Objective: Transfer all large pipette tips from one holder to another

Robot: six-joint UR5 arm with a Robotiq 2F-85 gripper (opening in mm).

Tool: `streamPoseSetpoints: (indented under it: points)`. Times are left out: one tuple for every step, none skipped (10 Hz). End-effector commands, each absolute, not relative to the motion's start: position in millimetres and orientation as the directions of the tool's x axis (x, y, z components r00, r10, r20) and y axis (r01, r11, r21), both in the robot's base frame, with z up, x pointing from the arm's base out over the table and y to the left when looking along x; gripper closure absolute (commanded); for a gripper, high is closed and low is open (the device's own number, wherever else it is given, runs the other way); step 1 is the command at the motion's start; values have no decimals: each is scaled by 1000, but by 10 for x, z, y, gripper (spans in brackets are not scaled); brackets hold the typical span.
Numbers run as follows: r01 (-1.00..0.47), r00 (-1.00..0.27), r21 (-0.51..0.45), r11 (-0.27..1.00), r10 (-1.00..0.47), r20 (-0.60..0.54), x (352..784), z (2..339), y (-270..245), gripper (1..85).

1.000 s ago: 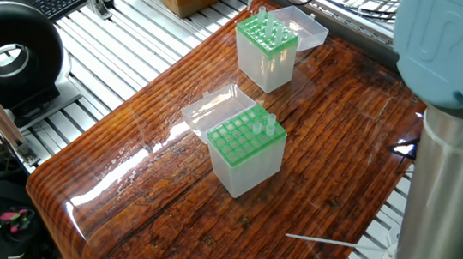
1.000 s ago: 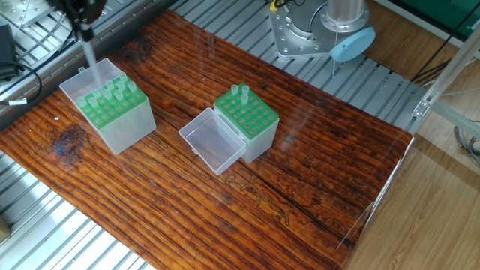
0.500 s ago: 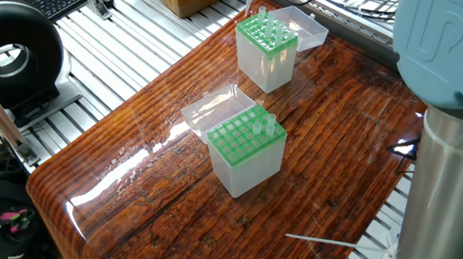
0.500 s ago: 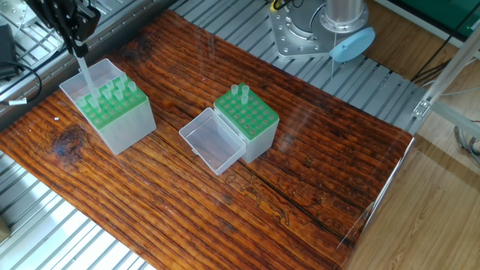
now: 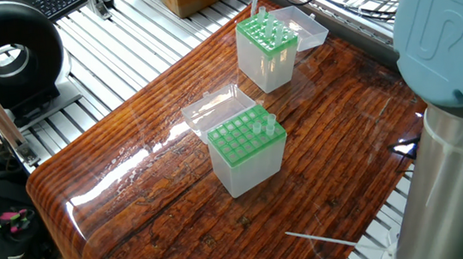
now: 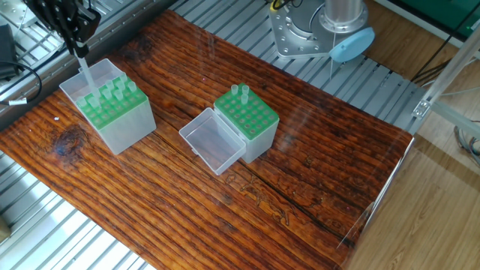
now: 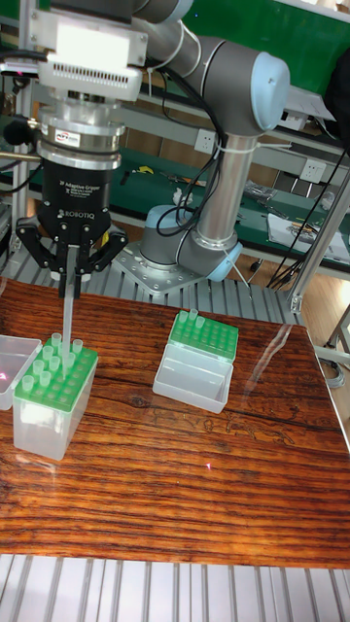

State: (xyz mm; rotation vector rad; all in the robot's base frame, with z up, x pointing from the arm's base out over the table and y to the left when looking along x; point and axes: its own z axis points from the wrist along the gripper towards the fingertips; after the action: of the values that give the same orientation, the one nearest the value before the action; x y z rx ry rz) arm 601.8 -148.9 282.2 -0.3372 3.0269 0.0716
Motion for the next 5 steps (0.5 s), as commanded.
streamPoseSetpoints:
  points:
    - [-233,-970,50,971,-229,-77,5933,2794,-1492,820]
    - [-236,-970,48,970,-233,-71,5916,2782,-1513,820]
    - [-239,-969,45,970,-236,-69,5909,2767,-1539,820]
    - [-245,-968,47,968,-241,-74,5910,2747,-1554,820]
    - [-245,-968,53,968,-241,-75,5909,2744,-1544,820]
